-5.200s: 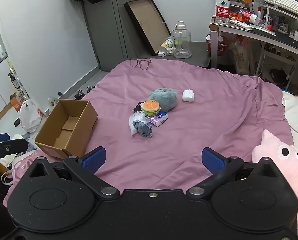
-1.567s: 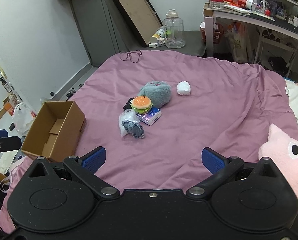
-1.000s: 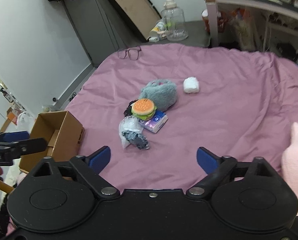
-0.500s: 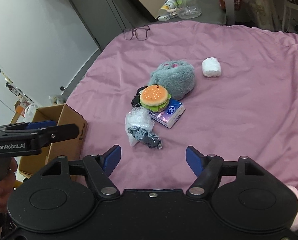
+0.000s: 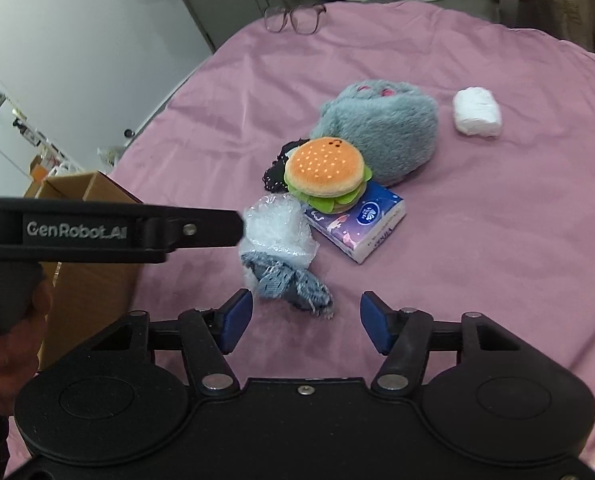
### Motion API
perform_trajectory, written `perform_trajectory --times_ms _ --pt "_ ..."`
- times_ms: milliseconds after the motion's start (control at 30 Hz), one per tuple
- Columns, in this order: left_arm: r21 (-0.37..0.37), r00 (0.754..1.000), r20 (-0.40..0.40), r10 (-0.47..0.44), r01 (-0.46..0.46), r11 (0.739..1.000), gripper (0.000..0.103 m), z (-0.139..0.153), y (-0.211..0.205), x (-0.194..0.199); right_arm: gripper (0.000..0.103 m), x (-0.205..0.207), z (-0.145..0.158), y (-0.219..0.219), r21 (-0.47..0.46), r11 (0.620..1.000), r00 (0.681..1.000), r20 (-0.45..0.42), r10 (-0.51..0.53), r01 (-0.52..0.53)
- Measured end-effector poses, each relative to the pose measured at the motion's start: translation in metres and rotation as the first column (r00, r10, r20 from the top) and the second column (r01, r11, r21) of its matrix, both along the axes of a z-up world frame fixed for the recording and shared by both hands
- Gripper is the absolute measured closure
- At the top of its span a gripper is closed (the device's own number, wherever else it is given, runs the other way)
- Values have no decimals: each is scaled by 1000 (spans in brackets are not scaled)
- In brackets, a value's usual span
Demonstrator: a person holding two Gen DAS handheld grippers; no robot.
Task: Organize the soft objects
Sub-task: 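Grasp the clear plastic bag with the left tool while the right tool grasps the blue denim scrap, then carry the bag and denim over the cardboard box and open both tools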
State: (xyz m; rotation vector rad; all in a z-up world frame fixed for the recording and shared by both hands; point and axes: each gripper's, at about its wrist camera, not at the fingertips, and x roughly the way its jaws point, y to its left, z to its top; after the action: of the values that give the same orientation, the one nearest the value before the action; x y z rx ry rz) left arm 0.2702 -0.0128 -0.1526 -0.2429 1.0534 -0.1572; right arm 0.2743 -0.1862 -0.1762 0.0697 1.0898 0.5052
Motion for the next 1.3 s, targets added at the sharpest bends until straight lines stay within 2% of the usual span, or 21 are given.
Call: perform_trajectory --times_ms 67,167,233,367,633,667,700,733,767,800,867,1300 --pt "-7 1000 -12 3 -3 1000 35 -7 -2 6 46 4 -6 3 -8 1000 1000 -3 14 -14" --pt "-14 999 -43 12 -13 1000 35 -19 -3 16 55 11 -16 8 2 999 999 -15 39 -39" --pt "-17 998 -58 18 -19 1000 35 -26 -3 21 65 14 -19 11 26 998 998 -26 54 -54" --pt "-33 996 -90 28 -31 999 35 -40 -2 29 72 18 -24 13 34 997 997 -35 67 -66" --pt "-71 993 -117 29 -38 997 35 -55 -9 41 76 15 -22 -6 43 999 997 -81 17 -13" --pt "-65 993 -114 31 -38 997 40 -56 -9 41 76 14 -21 -8 38 999 997 -82 10 -7" --pt "-59 993 -113 35 -42 997 49 -57 -10 41 77 14 -20 -9 34 999 997 -83 4 -1" --pt "-68 992 -117 44 -52 996 51 -57 -8 40 77 12 -19 -12 29 1000 997 -82 -3 5" --pt "-88 991 -121 58 -69 994 59 -57 -6 40 77 11 -17 -13 25 1000 997 -81 -7 10" --pt "-98 991 -120 64 -76 992 65 -56 -4 39 77 10 -16 -16 22 1000 997 -80 -11 12" --pt "-97 993 -100 64 -74 993 71 -49 -4 36 77 7 -12 -18 14 1000 997 -71 -21 22" --pt "-85 998 6 66 -65 994 71 4 7 4 78 -16 27 -5 13 1000 1000 18 -21 21"
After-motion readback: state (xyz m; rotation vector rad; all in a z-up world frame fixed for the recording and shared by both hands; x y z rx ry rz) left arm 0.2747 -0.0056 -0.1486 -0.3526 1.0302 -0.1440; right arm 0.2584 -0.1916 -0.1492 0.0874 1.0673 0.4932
